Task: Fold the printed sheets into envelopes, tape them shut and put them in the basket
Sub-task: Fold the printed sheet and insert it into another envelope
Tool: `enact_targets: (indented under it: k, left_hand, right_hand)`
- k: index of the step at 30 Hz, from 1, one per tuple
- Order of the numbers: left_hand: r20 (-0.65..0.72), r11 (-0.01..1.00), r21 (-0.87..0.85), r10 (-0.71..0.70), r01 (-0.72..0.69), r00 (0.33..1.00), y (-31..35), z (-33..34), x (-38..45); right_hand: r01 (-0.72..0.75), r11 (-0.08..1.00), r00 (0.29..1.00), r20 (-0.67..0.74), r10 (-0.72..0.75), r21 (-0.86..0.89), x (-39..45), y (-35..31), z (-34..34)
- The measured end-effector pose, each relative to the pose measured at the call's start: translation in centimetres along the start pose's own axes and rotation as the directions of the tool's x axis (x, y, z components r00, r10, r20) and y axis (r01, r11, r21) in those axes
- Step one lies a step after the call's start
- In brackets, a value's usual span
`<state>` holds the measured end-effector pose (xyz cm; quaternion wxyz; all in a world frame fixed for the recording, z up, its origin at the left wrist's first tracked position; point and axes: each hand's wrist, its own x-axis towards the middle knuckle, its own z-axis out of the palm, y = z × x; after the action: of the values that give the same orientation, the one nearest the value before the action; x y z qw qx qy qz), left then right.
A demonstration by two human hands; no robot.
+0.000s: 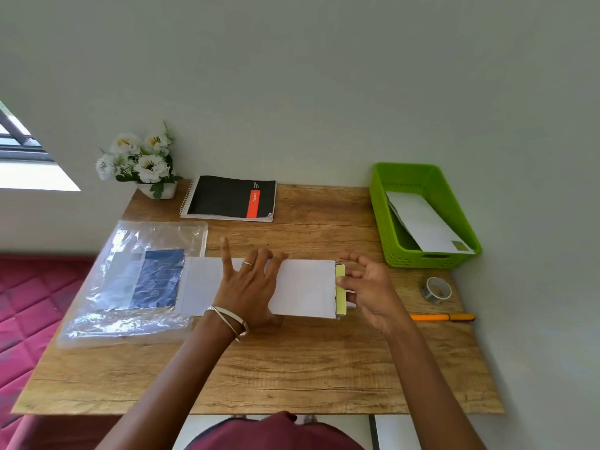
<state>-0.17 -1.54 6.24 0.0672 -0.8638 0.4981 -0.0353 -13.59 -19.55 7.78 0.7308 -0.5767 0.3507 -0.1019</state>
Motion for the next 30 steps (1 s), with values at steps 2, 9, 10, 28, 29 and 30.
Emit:
enact_targets:
  k: [2,9,10,28,29,30]
  left_hand:
    - [0.012,0.999,-0.034,-0.013,0.013,1.000,-0.5,0.3,0.0]
    - [0.059,0.995,-0.101,0.002,0.004,0.998,-1.2,0.0,-0.3]
    - [0.057,0.992,-0.123,0.021,-0.014,0.998,-1.0,0.1,-0.3]
    - [-0.095,0.984,-0.107,0.130,-0.140,0.987,0.2,0.5,-0.2]
    - [-0.102,0.984,-0.104,0.135,-0.146,0.986,0.3,0.4,-0.2]
    - [-0.111,0.984,-0.105,0.136,-0.147,0.985,0.2,0.4,-0.2]
  right_hand:
    - [0.009,1.000,1.000,-0.006,-0.009,0.024,-0.1,0.2,0.8]
    - [-0.023,0.987,0.996,0.094,0.008,0.160,-0.6,0.1,2.3]
    - [-0.025,0.987,0.993,0.114,0.006,0.162,-0.6,0.1,2.4]
    - [0.013,0.988,1.000,-0.016,-0.015,-0.153,0.0,3.0,4.3]
    - [0.025,0.981,0.999,-0.032,-0.031,-0.190,0.2,3.2,4.3]
    - [0.046,0.973,0.997,-0.044,-0.057,-0.227,0.3,3.2,4.3]
